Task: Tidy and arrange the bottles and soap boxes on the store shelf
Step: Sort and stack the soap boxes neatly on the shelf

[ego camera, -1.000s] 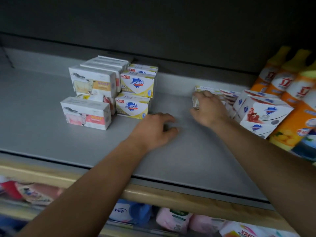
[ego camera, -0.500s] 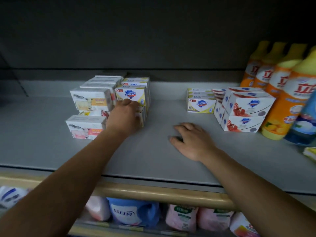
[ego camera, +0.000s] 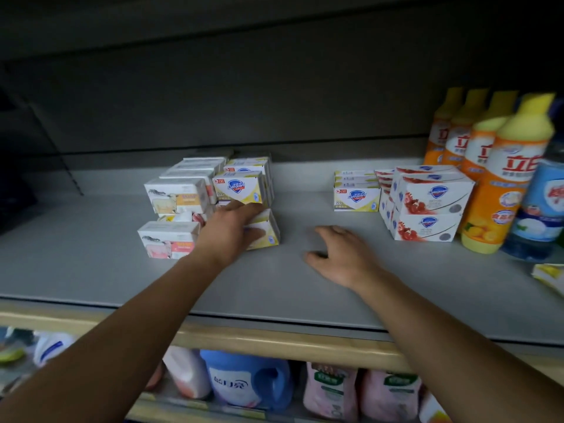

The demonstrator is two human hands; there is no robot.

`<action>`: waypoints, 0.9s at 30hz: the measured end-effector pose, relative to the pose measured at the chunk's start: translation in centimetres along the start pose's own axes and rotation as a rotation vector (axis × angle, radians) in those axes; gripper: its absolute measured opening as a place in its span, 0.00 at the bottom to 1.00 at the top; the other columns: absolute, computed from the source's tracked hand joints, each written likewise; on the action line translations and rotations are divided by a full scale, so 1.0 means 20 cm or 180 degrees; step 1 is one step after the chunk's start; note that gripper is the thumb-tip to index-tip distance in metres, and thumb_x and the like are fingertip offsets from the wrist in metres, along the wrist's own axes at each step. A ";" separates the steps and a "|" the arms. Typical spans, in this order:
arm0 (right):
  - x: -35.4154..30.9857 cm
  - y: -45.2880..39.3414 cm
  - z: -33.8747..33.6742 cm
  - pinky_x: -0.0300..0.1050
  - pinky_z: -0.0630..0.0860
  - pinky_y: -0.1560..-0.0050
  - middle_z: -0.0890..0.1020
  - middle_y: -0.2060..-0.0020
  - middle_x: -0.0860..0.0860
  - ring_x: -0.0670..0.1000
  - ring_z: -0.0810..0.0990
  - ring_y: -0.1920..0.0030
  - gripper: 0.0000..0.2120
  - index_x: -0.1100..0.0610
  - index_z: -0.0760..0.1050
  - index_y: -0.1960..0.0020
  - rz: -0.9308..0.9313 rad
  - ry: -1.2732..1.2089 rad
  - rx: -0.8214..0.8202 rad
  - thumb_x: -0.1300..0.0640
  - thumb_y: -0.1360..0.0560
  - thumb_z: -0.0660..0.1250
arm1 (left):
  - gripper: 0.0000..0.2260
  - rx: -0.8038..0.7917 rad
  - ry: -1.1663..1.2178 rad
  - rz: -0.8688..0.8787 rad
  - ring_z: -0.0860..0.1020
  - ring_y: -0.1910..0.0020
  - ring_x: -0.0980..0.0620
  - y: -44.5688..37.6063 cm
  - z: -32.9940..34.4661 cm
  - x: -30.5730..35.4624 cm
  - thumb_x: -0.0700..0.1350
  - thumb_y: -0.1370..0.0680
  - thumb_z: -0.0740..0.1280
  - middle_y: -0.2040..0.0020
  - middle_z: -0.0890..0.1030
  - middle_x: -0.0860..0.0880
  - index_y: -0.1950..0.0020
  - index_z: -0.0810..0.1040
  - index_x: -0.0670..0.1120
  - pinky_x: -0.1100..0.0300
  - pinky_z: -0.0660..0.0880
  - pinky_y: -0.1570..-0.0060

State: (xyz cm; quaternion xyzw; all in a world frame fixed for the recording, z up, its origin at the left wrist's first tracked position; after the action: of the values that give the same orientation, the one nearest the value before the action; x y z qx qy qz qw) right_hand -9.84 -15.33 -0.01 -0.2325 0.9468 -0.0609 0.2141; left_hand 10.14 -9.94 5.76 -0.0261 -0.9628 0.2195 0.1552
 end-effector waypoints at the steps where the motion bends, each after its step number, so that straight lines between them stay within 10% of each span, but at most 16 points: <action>1: -0.01 0.02 -0.03 0.44 0.64 0.30 0.69 0.28 0.50 0.52 0.66 0.28 0.32 0.50 0.63 0.24 -0.0086 -0.0224 0.0098 0.44 0.25 0.66 | 0.20 0.0018 0.0114 0.0039 0.76 0.41 0.42 0.01 -0.02 0.02 0.45 0.26 0.72 0.41 0.79 0.42 0.33 0.77 0.48 0.57 0.71 0.43; 10: -0.27 0.25 -0.23 0.42 0.70 0.36 0.64 0.27 0.45 0.47 0.69 0.31 0.37 0.49 0.63 0.24 -0.1514 -0.0647 0.0676 0.62 0.30 0.72 | 0.14 -0.0284 0.0957 0.0121 0.78 0.50 0.56 0.11 -0.07 0.23 0.48 0.25 0.72 0.49 0.81 0.55 0.40 0.80 0.49 0.73 0.71 0.53; 22: -0.02 0.32 -0.13 0.56 0.80 0.46 0.84 0.56 0.47 0.47 0.83 0.61 0.10 0.51 0.78 0.46 0.0583 -0.2830 0.0731 0.46 0.22 0.64 | 0.19 -0.0299 0.3998 -0.0498 0.80 0.48 0.45 0.29 0.13 0.20 0.35 0.29 0.72 0.39 0.80 0.42 0.38 0.77 0.43 0.47 0.77 0.44; 27: 0.01 0.33 -0.09 0.42 0.78 0.70 0.84 0.68 0.48 0.49 0.83 0.72 0.25 0.51 0.79 0.56 0.0978 -0.2722 0.0855 0.31 0.29 0.57 | 0.06 -0.0195 0.4222 -0.0709 0.82 0.55 0.49 0.30 0.21 0.18 0.43 0.27 0.70 0.55 0.85 0.44 0.53 0.82 0.43 0.53 0.82 0.57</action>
State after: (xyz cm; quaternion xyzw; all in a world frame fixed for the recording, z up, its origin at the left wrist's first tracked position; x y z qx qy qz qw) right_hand -13.58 -9.53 0.05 -0.0642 0.7809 -0.0492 0.6195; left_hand 5.31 -5.86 0.73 -0.0604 -0.6663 0.1123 0.7347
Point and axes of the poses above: each hand's wrist, its own y-axis away from the middle knuckle, its own z-axis out of the palm, x = y × z, the point moved 6 cm from there along -y, towards the middle knuckle
